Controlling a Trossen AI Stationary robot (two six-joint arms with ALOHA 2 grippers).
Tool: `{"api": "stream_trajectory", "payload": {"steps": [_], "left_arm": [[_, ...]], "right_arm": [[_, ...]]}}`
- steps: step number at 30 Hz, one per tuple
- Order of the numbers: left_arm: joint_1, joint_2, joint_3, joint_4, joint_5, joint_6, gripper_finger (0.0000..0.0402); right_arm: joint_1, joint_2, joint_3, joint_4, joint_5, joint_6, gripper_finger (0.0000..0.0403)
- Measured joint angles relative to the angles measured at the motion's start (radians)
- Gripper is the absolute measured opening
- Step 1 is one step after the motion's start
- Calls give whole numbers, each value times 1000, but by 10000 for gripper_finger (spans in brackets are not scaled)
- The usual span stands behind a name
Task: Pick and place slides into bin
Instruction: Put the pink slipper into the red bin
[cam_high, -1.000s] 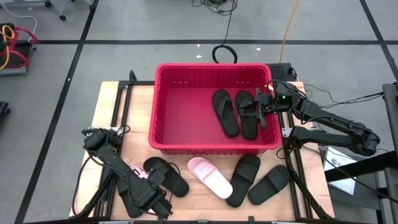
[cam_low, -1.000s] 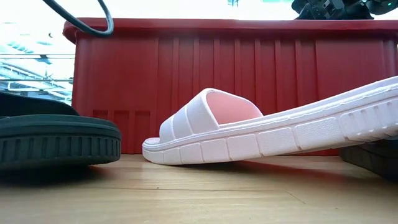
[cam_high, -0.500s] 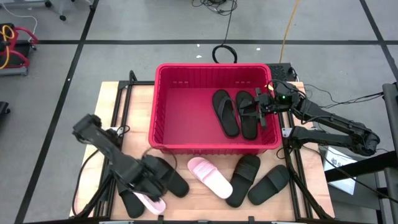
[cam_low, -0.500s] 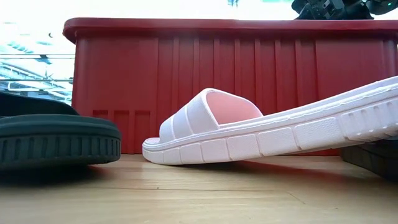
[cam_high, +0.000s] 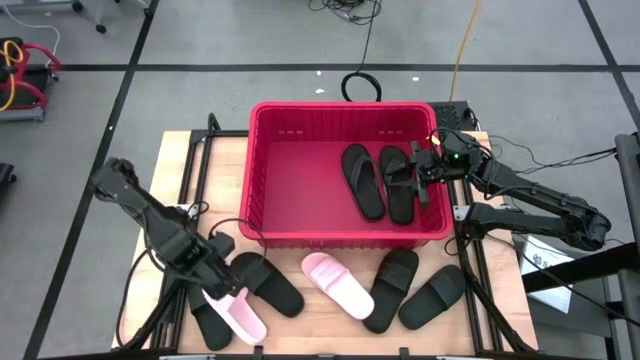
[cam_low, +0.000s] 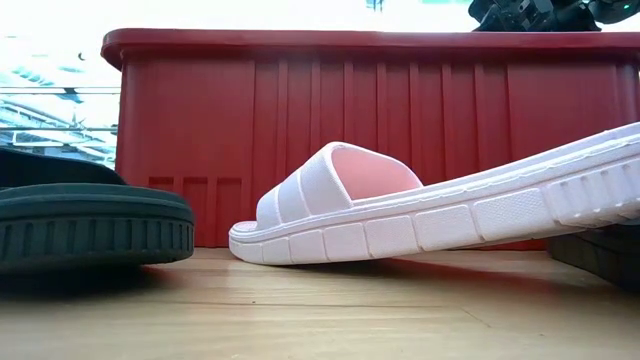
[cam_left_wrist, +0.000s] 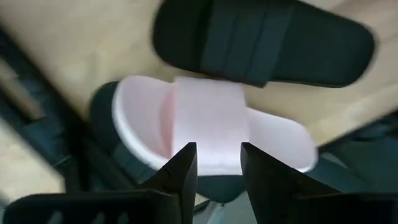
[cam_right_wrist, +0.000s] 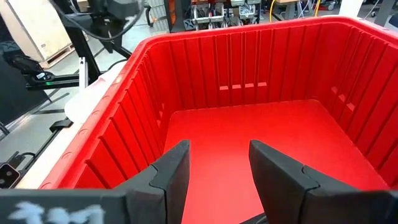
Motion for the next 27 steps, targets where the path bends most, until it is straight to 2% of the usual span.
{"api": "stream_trajectory", "payload": {"steps": [11,15,19,27], "left_arm": [[-16,-324,-387,363,48,-60,120],[-21,-394,-496,479,82,-105,120],[-31,-424,-564,555,100,-125,120],[-41,-434,-590,539,122,-124,120]], "right_arm": [[0,0,0,-1,1,0,155],[0,0,0,-1,0,0,155],[0,0,0,-1,1,0,155],[0,0,0,-1,1,0,155]]}}
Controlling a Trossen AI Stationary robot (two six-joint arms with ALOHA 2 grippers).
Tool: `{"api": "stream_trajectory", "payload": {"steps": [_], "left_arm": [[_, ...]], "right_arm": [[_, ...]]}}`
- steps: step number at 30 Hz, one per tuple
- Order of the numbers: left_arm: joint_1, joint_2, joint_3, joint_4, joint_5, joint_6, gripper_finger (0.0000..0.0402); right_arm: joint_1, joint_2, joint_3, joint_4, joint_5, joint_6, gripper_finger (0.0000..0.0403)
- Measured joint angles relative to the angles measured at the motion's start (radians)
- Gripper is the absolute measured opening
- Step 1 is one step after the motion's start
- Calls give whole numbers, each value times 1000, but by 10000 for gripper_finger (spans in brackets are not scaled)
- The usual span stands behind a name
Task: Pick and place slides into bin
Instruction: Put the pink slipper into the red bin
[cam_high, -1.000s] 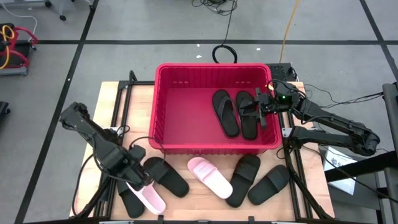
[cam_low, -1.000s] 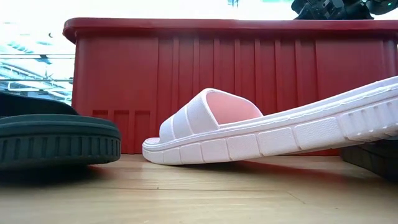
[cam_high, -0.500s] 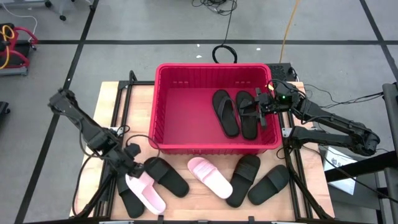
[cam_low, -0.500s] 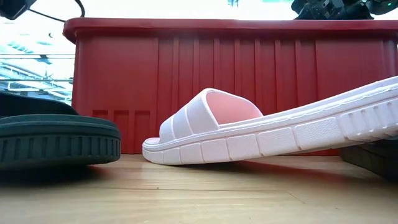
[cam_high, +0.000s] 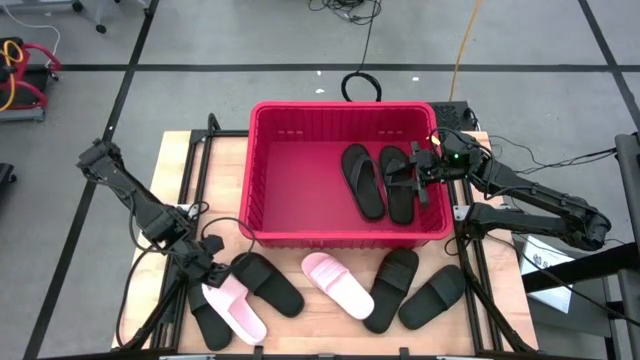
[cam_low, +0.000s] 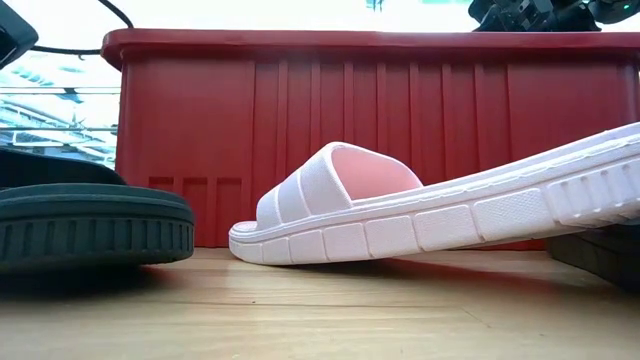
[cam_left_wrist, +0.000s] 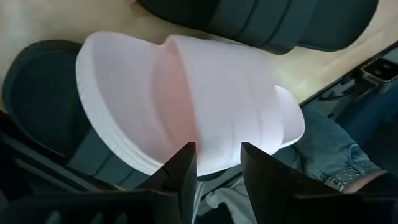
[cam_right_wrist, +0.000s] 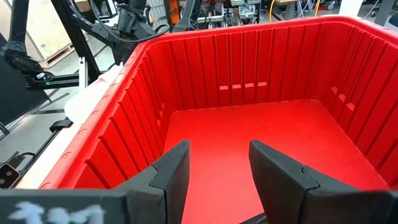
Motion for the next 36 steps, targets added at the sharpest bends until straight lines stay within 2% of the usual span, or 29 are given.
{"api": "stream_trajectory", "payload": {"steps": [7,15,26,36], "left_arm": [[-2,0,0,-43,11,2,120],[-2,0,0,37,0,-13,120],[-2,17,-5,33,-2,-24,120],[2,26,-68,194,8,-29,120]], "right_arm": [[0,0,0,0,0,0,155],[0,0,0,0,0,0,155],[0,0,0,0,0,0,155],[0,0,0,0,1,0,155]]}}
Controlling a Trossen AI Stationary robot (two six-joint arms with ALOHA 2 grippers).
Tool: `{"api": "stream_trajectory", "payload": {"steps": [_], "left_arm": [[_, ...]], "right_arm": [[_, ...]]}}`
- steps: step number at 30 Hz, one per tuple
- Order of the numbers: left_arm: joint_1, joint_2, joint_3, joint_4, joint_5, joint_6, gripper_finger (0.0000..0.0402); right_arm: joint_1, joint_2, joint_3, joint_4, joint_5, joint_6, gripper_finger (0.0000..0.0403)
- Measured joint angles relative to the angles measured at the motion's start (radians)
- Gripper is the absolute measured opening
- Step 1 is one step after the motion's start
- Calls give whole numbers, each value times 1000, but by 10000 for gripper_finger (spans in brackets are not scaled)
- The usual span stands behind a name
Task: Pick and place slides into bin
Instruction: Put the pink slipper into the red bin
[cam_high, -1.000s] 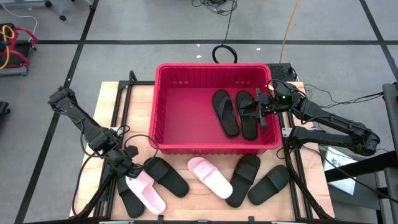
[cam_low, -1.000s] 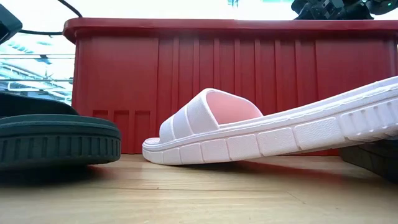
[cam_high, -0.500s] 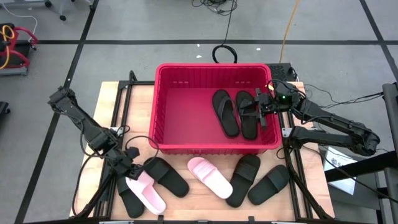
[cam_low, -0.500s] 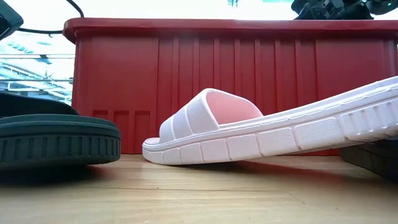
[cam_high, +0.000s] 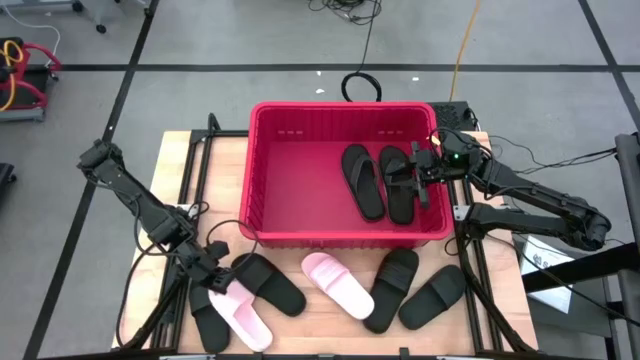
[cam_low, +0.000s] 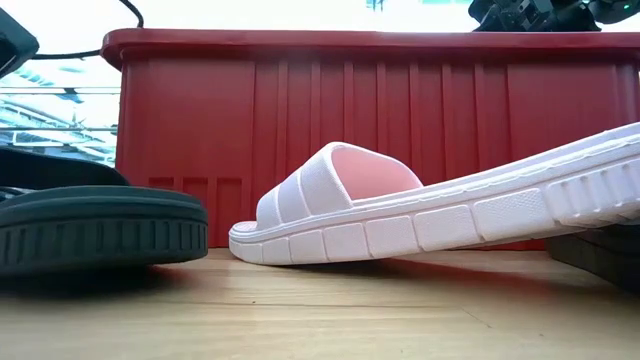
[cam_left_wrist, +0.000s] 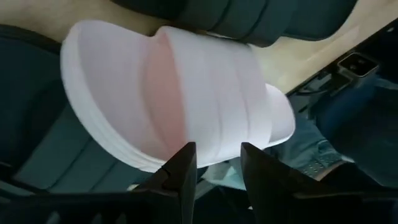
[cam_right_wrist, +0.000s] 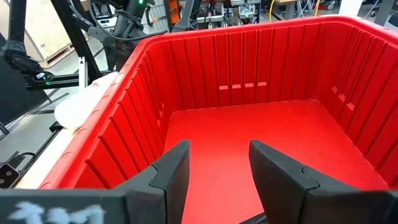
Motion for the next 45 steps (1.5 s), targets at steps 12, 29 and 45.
{"api": "stream_trajectory", "payload": {"steps": [12,29,45], "left_arm": [[0,4,0,-43,-15,-17,120],[-2,133,0,133,-5,30,120],[-2,146,0,139,-15,49,3]], "right_arm": [[0,0,0,0,0,0,155],[0,1,0,0,1,0,155],[0,1,0,0,8,0,155]]}}
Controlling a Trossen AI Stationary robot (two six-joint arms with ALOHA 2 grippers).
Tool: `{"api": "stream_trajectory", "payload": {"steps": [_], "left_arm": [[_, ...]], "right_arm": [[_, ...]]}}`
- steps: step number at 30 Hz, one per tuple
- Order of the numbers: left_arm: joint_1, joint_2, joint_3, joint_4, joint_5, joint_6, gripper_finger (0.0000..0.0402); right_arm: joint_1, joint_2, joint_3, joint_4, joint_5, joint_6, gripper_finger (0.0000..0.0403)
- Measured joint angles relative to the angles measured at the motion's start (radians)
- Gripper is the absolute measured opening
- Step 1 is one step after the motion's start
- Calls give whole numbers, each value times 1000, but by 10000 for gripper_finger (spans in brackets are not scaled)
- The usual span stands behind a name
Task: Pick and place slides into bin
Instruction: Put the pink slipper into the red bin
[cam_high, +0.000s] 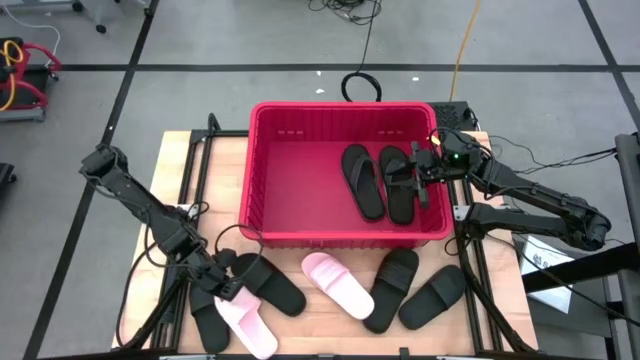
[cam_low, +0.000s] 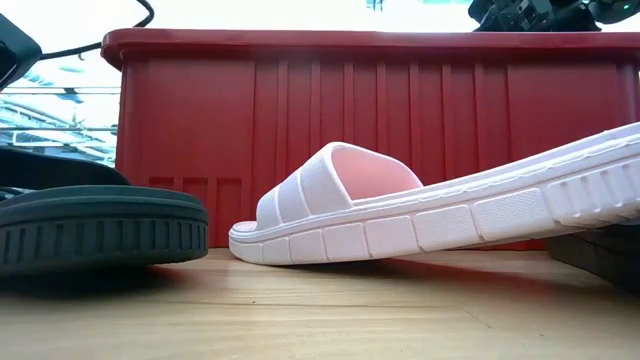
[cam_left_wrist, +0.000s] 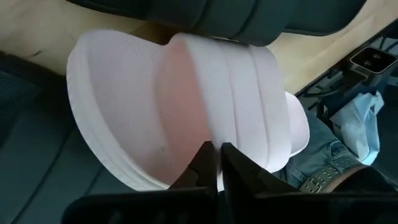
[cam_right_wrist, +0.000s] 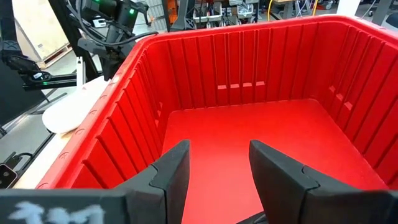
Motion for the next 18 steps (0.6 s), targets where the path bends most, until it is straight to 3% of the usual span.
{"api": "stream_trajectory", "payload": {"steps": [10,18], "left_arm": [[-6,-114,0,47,-94,75,1],[-7,-208,0,44,-103,120,0]], "right_arm": [[0,0,0,1,0,0,155],[0,0,0,0,54,26,155]]}}
